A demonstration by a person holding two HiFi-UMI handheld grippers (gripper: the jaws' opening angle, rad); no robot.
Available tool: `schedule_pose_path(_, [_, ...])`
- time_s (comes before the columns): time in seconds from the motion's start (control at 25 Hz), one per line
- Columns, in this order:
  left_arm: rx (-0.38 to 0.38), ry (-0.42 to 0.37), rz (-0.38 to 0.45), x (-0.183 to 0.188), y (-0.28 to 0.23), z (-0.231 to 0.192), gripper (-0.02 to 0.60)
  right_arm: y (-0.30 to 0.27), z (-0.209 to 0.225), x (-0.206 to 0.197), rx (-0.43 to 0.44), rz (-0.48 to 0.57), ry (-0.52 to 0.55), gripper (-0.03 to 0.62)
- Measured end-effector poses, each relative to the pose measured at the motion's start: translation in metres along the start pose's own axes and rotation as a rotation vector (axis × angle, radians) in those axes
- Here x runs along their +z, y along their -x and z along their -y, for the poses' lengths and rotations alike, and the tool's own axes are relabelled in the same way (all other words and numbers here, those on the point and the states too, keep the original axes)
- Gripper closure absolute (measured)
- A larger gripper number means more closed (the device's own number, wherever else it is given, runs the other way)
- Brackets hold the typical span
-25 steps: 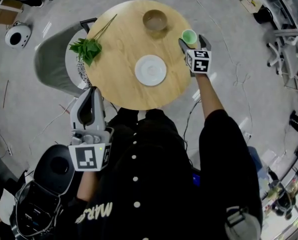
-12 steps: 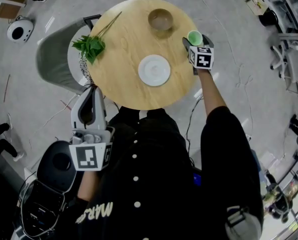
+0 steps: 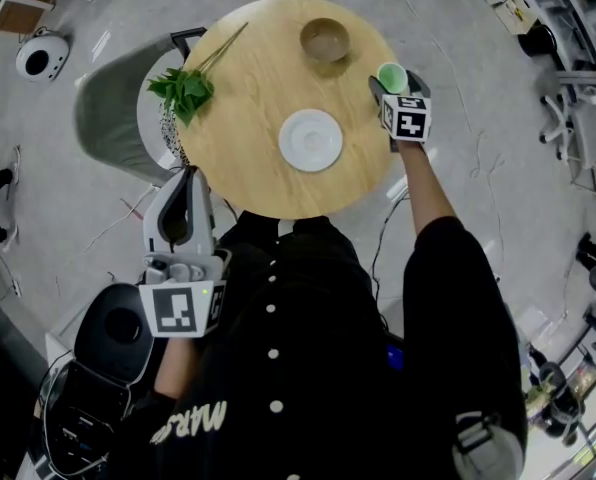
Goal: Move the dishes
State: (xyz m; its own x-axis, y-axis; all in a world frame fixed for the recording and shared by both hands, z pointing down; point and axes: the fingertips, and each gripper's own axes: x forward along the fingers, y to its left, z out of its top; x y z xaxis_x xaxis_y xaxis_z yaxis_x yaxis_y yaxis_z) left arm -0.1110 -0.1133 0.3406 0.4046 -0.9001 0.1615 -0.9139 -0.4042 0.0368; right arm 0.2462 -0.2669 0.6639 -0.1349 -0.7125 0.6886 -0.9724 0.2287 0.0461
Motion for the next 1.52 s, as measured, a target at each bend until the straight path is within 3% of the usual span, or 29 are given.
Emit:
schedule_pose_path(0.52, [0.012,0.017,0.024,0.001,0.008,-0.008,0.578,0.044,-0.056,0.031,0.071,0.091,0.128,0.224])
schedule_pose_path(0.8, [0.021,0.029,0.059,0.005,0.014,-0.018,0.578,0.051,-0.135,0.037,0.183,0.101,0.192,0.224])
schedule_pose_path(1.52, [0.055,0.014,0.049,0.002,0.032,-0.035,0.578,0.058,-0.308,0.037,0.441,0.122,0.314,0.224])
